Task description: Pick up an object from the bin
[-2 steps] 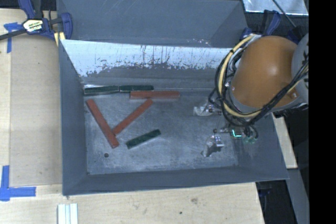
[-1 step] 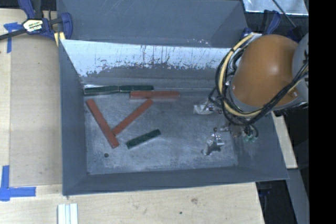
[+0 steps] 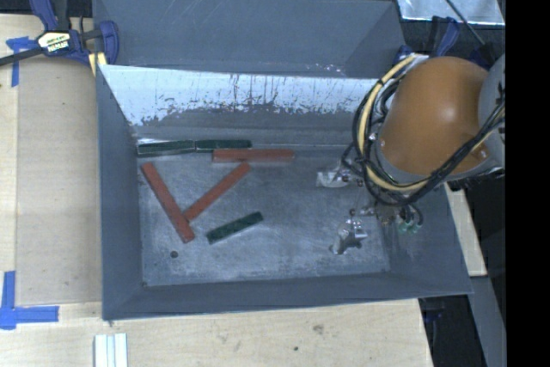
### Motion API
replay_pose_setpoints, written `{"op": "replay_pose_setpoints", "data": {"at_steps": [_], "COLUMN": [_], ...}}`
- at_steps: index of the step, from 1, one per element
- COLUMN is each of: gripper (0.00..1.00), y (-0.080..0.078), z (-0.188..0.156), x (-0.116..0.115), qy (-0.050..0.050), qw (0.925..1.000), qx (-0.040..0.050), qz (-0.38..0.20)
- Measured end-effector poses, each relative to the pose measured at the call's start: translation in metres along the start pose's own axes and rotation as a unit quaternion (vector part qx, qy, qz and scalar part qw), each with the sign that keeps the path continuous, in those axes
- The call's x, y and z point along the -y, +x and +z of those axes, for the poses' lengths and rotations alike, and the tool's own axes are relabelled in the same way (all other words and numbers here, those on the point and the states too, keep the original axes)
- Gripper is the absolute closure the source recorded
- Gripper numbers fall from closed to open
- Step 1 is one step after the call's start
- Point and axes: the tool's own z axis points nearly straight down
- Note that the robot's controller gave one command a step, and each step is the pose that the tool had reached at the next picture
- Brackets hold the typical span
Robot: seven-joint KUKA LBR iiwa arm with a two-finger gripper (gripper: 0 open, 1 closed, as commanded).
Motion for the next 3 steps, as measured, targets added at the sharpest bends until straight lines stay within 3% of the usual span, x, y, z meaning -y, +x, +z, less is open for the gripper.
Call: {"op": "replay_pose_setpoints", "data": {"at_steps": [1, 2, 3], "gripper": [0.00, 0.00, 0.00], "y": [-0.006, -0.011, -0.022], "z": [-0.022, -0.001, 0.033], "x": [-0.005, -0.045, -0.091], "qy": [0.000, 0.001, -0.001], "qw": [0.9993, 0.9993, 0.9962], "qx": [-0.0005, 0.0042, -0.0005], "qz": [-0.036, -0.038, -0.087]}}
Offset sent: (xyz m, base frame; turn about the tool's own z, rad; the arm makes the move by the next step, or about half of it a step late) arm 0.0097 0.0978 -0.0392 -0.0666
